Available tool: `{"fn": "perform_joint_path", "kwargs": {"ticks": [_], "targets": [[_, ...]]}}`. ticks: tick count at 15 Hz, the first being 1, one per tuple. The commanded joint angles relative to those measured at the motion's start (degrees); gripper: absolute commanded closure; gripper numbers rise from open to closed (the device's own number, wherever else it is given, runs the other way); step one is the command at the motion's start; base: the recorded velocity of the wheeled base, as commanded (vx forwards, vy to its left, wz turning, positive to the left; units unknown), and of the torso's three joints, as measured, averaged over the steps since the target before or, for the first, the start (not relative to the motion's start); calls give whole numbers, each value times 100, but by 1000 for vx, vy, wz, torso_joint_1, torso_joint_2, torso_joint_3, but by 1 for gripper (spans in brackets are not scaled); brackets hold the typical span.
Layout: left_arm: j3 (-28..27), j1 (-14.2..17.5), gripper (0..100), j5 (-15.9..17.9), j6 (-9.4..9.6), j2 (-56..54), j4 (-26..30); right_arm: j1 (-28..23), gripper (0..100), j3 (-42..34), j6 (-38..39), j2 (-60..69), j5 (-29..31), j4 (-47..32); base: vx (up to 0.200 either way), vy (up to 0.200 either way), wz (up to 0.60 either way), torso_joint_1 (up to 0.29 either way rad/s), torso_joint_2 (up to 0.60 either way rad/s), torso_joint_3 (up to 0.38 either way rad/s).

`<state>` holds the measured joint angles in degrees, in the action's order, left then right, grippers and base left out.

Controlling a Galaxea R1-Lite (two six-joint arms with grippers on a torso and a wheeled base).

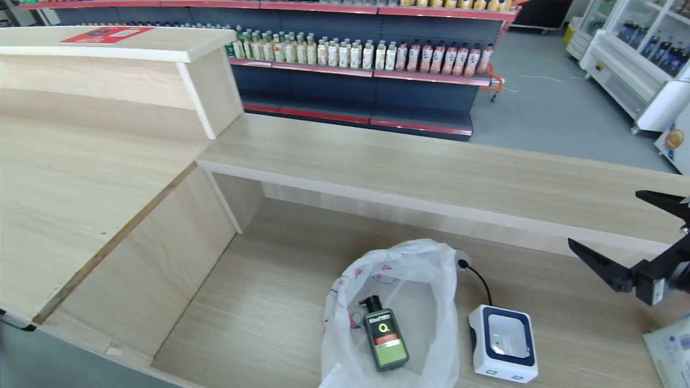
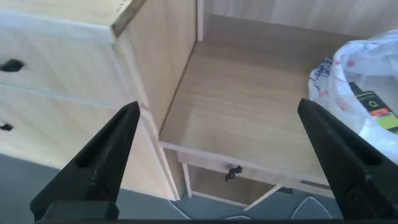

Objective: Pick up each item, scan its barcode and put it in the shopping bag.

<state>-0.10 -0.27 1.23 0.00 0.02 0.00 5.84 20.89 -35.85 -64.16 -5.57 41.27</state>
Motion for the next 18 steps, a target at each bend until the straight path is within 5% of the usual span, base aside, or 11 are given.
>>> {"fn": "perform_joint_path", "kwargs": {"ticks": [1, 8, 12, 18], "targets": [[1, 0, 0, 0, 0, -2, 0, -30, 0, -24, 193, 272, 214, -277, 0, 0, -600, 2, -2, 7], [1, 0, 0, 0, 0, -2, 0, -874, 0, -68, 825, 536, 619, -1613, 0, 0, -600, 1, 2, 2], [1, -8, 0, 0, 0, -2, 0, -1357, 0, 169, 1370, -1020, 636, -1578, 0, 0, -150, 2, 2, -1], [1, 0, 0, 0, 0, -2, 0, -856, 0, 872, 2311, -3612, 592, -839, 0, 0, 0, 0, 0, 0]]}}
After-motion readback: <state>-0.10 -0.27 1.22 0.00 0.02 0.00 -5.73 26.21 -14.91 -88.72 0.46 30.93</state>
